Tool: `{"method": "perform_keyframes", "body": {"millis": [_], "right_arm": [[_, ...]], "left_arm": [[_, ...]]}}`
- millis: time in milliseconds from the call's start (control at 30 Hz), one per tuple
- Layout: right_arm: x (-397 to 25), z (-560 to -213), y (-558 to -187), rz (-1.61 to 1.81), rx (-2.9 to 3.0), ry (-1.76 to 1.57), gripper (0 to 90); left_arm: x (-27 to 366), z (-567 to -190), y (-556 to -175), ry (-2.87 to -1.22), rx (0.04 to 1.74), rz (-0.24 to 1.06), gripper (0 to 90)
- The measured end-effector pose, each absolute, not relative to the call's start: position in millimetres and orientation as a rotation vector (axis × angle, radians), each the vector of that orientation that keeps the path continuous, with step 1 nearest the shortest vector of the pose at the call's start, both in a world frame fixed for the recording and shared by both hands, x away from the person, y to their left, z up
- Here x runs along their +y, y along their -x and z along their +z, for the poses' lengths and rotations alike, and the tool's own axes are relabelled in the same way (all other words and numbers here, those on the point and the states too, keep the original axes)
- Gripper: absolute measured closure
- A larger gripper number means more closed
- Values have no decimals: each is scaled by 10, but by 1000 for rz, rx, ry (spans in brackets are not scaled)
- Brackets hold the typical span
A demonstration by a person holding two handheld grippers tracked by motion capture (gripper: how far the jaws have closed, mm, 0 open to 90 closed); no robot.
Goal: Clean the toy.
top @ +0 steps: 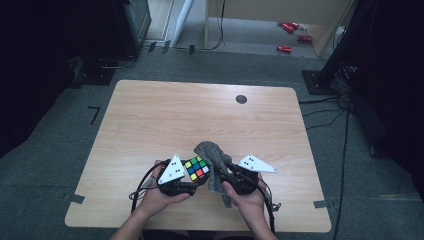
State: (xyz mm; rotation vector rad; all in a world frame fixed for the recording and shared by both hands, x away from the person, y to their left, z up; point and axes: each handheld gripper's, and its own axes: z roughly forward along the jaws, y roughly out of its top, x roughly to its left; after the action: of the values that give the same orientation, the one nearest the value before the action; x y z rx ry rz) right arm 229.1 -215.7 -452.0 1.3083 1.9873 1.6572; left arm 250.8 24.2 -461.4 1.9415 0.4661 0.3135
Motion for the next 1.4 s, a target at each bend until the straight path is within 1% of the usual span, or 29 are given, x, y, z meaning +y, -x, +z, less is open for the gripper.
{"method": "perform_keyframes", "body": {"millis": [67, 133, 233, 333, 533, 633, 667, 700, 833, 933, 1000, 1100, 1233, 1400], "right_arm": [[-2162, -4570, -2315, 1639, 2003, -1336, 709], [-2158, -4549, -2310, 1625, 2008, -1330, 709], [-2145, -4412, -2241, 1707, 1970, -1269, 708], [-2124, -4381, -2217, 1698, 1962, -1237, 708], [-2160, -4588, -2314, 1666, 1995, -1362, 708], [-2152, -4556, -2294, 1638, 2001, -1341, 708], [-2152, -4528, -2274, 1645, 1993, -1320, 707], [-2150, -4492, -2249, 1663, 1984, -1292, 707], [-2067, -4382, -2168, 1645, 1996, -1139, 708], [-1950, -4415, -2141, 1551, 2061, -1048, 704], [-1831, -4458, -2074, 1442, 2054, -951, 703], [-1765, -4447, -2028, 1420, 2062, -914, 703], [-1654, -4448, -1958, 1347, 2065, -792, 701], [-1777, -4443, -2054, 1404, 2044, -874, 697]], "left_arm": [[238, -4625, -2509, -1950, 462, 319, 347], [235, -4647, -2514, -1943, 458, 311, 348], [187, -4686, -2506, -1991, 455, 342, 348], [181, -4686, -2495, -1996, 458, 347, 348], [252, -4630, -2513, -1955, 454, 312, 347], [250, -4655, -2535, -1957, 462, 290, 348], [236, -4667, -2542, -1974, 465, 302, 348], [187, -4701, -2549, -2040, 476, 347, 348], [84, -4752, -2536, -2138, 506, 383, 348], [50, -4730, -2521, -2160, 509, 397, 348], [13, -4723, -2511, -2193, 523, 437, 348], [-8, -4706, -2510, -2190, 546, 434, 348], [-17, -4703, -2481, -2190, 516, 462, 349], [0, -4706, -2480, -2183, 503, 483, 349]]}}
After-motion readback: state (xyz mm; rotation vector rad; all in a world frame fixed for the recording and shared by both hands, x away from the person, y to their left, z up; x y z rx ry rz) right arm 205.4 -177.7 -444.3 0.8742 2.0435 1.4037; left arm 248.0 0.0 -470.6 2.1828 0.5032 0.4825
